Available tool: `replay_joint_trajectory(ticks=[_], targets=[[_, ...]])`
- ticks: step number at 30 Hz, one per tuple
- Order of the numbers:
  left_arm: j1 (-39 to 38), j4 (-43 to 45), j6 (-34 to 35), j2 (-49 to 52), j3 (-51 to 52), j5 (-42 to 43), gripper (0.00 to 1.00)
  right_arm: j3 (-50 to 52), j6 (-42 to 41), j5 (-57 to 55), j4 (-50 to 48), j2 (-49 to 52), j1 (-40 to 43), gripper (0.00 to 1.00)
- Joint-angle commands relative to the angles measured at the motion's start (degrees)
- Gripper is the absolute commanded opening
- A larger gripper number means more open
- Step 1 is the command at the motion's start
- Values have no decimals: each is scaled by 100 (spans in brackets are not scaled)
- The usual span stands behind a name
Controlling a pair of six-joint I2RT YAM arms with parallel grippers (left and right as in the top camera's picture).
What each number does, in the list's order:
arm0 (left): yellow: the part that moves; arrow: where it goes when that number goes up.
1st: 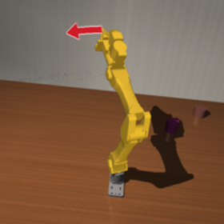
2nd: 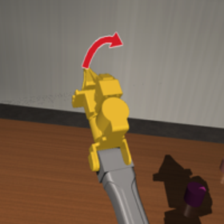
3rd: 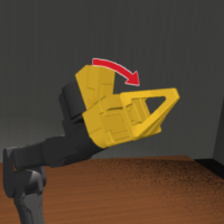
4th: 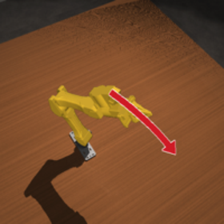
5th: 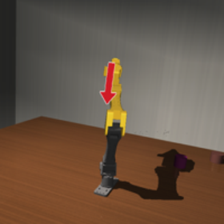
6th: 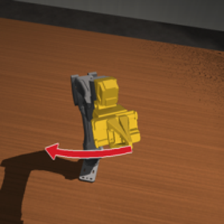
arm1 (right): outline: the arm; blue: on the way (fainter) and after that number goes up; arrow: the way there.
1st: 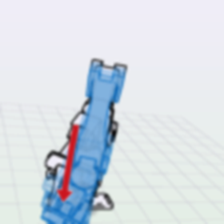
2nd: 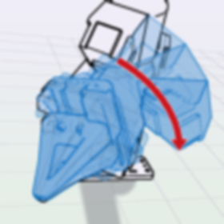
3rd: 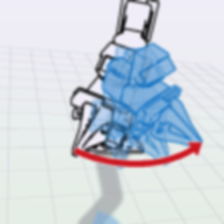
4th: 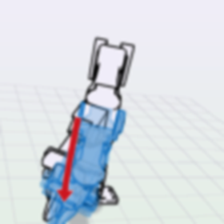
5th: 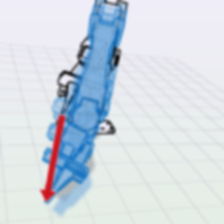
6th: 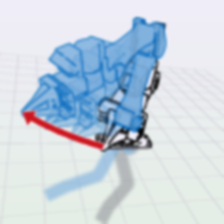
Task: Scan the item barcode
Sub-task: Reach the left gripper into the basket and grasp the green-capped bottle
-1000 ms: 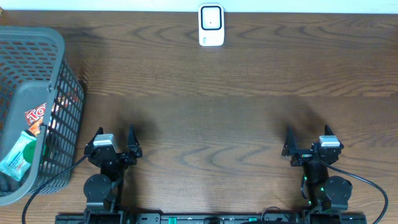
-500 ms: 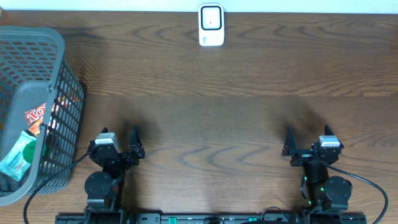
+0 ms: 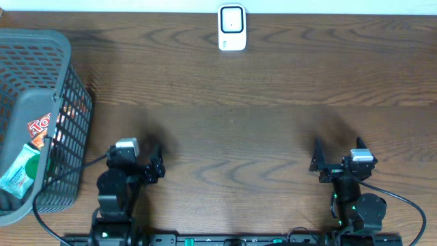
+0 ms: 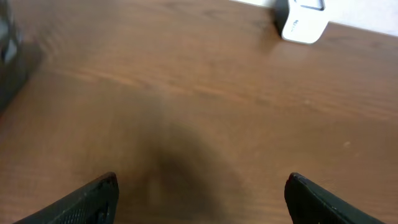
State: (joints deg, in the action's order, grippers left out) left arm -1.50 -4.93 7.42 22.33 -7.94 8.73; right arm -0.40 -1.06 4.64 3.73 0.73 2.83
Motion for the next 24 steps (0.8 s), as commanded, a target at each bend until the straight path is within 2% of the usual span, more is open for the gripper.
replay_joint_trajectory(ticks=[1, 6, 9, 17, 21, 23, 24], targets=[[35, -42, -131, 431, -772, 111, 86, 9, -81, -24, 22, -2, 9, 99], [35, -518, 133, 973, -1565, 529, 86, 9, -81, -24, 22, -2, 9, 99], [35, -503, 129, 1067, -1825, 1703, 86, 9, -81, -24, 22, -2, 9, 99], [35, -621, 435, 1119, -2179, 3668, 86, 9, -81, -24, 22, -2, 9, 99], [35, -846, 647, 1298, -3008, 3713, 86, 9, -81, -24, 22, -2, 9, 99], [37, -1231, 647, 1491, -3672, 3591, 86, 9, -81, -24, 22, -2, 9, 99], [37, -1707, 669, 1674, -4210, 3228, 86, 9, -79, -24, 24, -2, 9, 99]])
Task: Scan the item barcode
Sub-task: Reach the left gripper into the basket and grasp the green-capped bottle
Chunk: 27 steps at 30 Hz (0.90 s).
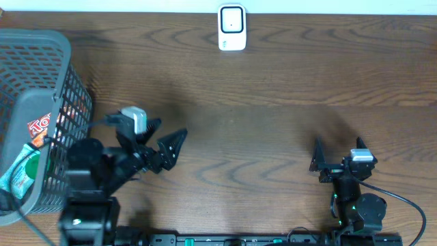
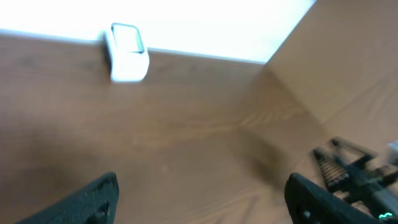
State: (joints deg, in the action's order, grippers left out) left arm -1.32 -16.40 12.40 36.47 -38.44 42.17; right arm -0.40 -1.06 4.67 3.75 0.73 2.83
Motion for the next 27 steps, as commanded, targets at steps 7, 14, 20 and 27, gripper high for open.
replay_joint_trajectory(ticks=[7, 14, 20, 27], targets=[[17, -4041, -284, 1725, -4334, -3576, 86, 9, -79, -26, 22, -2, 9, 99], [17, -4892, -557, 2267, -4929, -2977, 86, 9, -81, -26, 20, -2, 9, 99], [549, -5045, 42, 2656, -5576, -3340, 86, 9, -81, -26, 20, -2, 9, 99], [2223, -5746, 1246, 3397, -6575, -3735, 86, 9, -81, -26, 20, -2, 9, 99]])
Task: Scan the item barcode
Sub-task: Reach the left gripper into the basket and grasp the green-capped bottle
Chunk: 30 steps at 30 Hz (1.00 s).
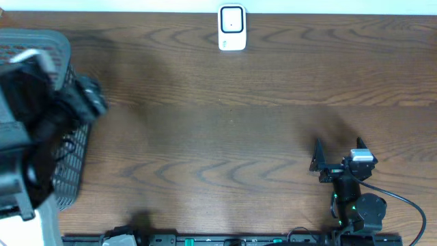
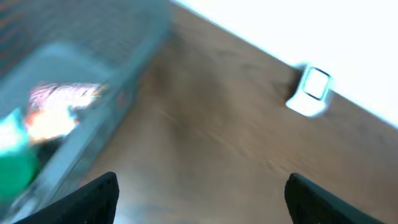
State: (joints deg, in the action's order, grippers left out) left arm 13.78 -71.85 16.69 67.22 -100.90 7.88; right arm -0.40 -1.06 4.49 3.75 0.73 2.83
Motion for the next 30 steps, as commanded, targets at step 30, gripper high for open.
replay_joint_trajectory(ticks=[30], targets=[[3429, 216, 1788, 2430, 2002, -1349, 98, 9, -81, -9, 20, -2, 9, 99]])
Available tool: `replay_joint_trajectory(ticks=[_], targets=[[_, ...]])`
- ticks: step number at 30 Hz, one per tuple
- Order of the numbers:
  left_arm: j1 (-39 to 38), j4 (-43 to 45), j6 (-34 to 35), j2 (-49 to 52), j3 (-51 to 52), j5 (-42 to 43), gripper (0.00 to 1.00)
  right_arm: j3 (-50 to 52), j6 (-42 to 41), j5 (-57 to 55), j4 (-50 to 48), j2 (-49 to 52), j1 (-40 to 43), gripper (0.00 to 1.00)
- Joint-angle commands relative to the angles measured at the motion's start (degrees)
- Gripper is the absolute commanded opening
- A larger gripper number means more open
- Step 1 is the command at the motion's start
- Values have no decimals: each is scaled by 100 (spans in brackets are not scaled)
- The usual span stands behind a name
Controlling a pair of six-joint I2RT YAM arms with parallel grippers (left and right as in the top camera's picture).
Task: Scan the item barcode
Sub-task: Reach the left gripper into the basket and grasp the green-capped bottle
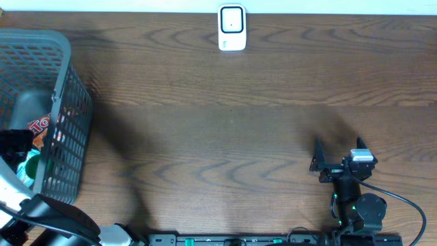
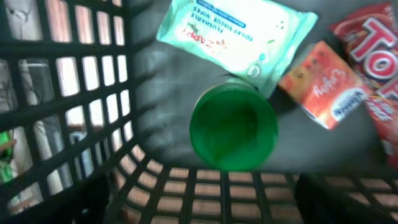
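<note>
My left wrist view looks down into the grey mesh basket [image 2: 68, 93]. On its floor lie a green round-topped container [image 2: 233, 127], a pale green pack of wipes [image 2: 239, 34], an orange carton [image 2: 323, 90] and a red packet [image 2: 373, 43]. My left gripper [image 2: 202, 202] is open above the basket's near wall, holding nothing, with the green container just ahead of it. From overhead, the left gripper [image 1: 13, 142] is over the basket [image 1: 65, 82]. The white barcode scanner [image 1: 232, 27] stands at the table's far edge. My right gripper [image 1: 336, 158] rests open at the front right.
The basket's tall mesh walls surround the items on all sides. The brown wooden table [image 1: 232, 123] stretches between basket and scanner. The arm bases and a rail [image 1: 232, 239] run along the front edge.
My left gripper was over the basket's right rim, facing the scanner. It now points down into the basket at the green container. The right arm has not moved.
My left gripper first rested open at the front left of the table. Then it was raised and turned toward the table's middle. Later it was over the basket's rim, and now it looks into the basket. Its jaws stayed open throughout; the right arm stayed still.
</note>
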State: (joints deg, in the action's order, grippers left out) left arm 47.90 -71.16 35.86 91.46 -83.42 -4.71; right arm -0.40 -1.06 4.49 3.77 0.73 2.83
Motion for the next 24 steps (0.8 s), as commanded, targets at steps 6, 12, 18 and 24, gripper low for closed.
replay_joint_trajectory(ticks=[6, 12, 18, 24], targets=[[20, 544, -282, 7, 627, 83, 98, 9, -81, -9, 17, -2, 9, 99], [17, 811, -284, 48, 671, 83, 98, 9, -81, -9, 17, -2, 9, 99], [17, 966, -284, 350, 671, 107, 98, 9, -79, -9, 17, -2, 9, 99], [17, 1029, -326, 850, 671, 129, 98, 9, -81, -9, 17, -2, 9, 99]])
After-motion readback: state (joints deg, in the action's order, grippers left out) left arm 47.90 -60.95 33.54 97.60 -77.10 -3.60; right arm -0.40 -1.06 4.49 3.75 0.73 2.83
